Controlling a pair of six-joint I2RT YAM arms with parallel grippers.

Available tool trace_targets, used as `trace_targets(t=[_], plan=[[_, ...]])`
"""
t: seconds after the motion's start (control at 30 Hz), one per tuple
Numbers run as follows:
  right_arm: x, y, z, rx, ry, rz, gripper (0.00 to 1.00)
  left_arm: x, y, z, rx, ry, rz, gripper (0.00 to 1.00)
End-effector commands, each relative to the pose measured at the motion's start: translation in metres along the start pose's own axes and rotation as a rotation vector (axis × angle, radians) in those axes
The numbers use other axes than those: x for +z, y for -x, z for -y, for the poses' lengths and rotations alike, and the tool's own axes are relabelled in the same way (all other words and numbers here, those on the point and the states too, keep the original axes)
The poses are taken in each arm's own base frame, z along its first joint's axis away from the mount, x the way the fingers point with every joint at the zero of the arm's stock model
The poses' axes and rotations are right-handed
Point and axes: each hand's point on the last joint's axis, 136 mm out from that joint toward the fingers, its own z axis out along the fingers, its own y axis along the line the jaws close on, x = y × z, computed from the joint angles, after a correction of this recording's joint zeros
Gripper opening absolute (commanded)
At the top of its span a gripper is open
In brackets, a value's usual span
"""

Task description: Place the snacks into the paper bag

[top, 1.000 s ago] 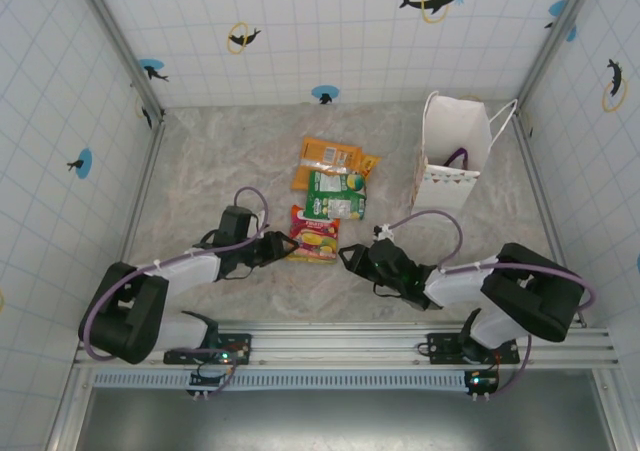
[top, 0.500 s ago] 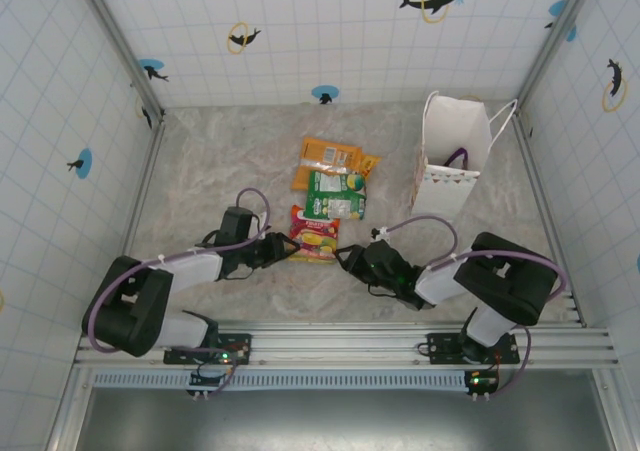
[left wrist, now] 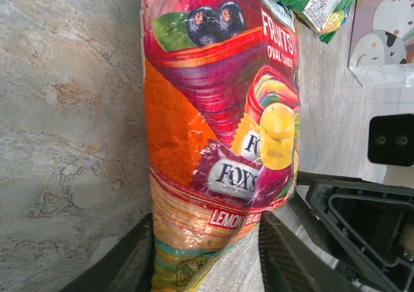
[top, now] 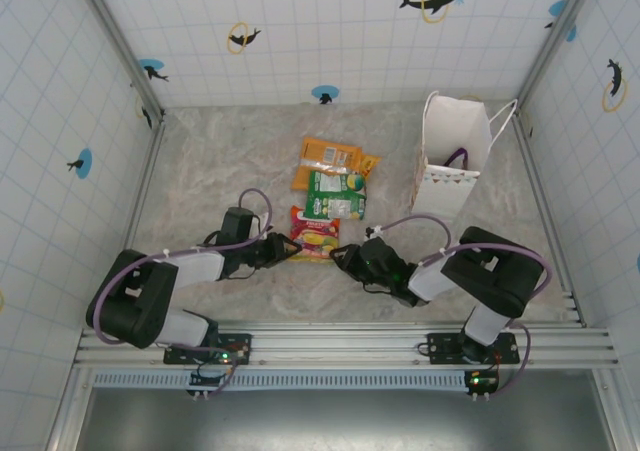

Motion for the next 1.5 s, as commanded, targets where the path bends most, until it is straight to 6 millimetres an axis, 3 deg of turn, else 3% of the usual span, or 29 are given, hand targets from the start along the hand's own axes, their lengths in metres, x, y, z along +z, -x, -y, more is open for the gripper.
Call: trace_targets(t=[0.0, 0.17, 0.43, 0.8, 1.0, 1.2, 1.47], plan=[[0.005, 0.004, -0.018, 0.003, 0.058, 0.009, 0.34, 0.000, 0.001, 0.008, 0.010, -0.047, -0.012, 0.34], [0.003, 0.006, -0.019, -0.001, 0.060, 0.016, 0.36, -0.003, 0.003, 0.015, 0.030, -0.062, -0.012, 0.13], [-0.019, 0.019, -0.019, -0.112, 0.009, 0.086, 0.49, -0.017, 0.011, 0.029, 0.108, -0.037, 0.013, 0.01], [-0.064, 0.040, -0.029, -0.450, -0.073, 0.237, 0.55, -0.043, 0.013, 0.051, 0.272, 0.039, -0.061, 0.00], [-0.081, 0.048, -0.036, -0.541, -0.044, 0.299, 0.55, -0.056, 0.004, 0.071, 0.374, 0.041, -0.145, 0.00], [-0.095, 0.056, -0.048, -0.640, -0.017, 0.356, 0.56, -0.067, 0.001, 0.089, 0.436, 0.019, -0.168, 0.00], [-0.105, 0.061, -0.060, -0.745, 0.001, 0.394, 0.57, -0.074, 0.003, 0.094, 0.435, 0.046, -0.193, 0.00]])
